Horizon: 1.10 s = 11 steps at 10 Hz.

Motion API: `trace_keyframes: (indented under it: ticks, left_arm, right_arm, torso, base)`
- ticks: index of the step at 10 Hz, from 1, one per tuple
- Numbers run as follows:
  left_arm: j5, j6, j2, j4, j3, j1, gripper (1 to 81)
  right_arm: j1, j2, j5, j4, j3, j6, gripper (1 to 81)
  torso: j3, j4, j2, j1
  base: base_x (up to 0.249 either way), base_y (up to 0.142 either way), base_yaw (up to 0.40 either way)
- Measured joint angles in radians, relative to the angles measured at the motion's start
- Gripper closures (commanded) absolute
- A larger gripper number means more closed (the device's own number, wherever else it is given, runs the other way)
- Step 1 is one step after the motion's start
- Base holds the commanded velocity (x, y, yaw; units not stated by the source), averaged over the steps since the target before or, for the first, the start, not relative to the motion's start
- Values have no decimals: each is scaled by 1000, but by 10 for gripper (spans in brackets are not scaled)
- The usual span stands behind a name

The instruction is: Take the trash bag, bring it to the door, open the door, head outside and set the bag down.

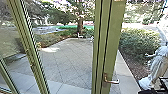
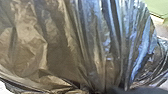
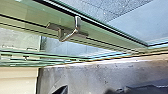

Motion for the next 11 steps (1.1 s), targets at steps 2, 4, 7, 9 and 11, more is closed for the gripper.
trace_keyframes:
  ticks: [2, 4, 7, 9, 11]
  left_arm:
    - [0, -2, 0, 0, -2, 0, 811]
    - [0, -2, 0, -1, -2, 0, 811]
    - [0, -2, 0, -6, -3, 0, 811]
    - [0, -2, -1, -7, -3, 0, 811]
    - [0, -2, 2, -8, -11, 0, 811]
  right_arm:
    - [40, 31, -20, 0, -45, 38, 10]
    - [68, 87, -48, 0, -98, 73, 10]
    - [74, 151, -61, 0, -147, 111, 10]
    - [82, 226, -65, 0, -176, 139, 10]
    - [97, 259, -63, 0, -199, 146, 10]
  torso:
    - [0, 0, 0, 0]
    - [0, 0, 0, 0]
    - [-1, 0, 1, 1]
    - [-1, 0, 1, 1]
    - [-1, 0, 1, 1]
  base:
    - [0, 0, 0]
    - [0, 0, 0]
    - [0, 0, 0]
    - [0, 0, 0]
    - [0, 0, 0]
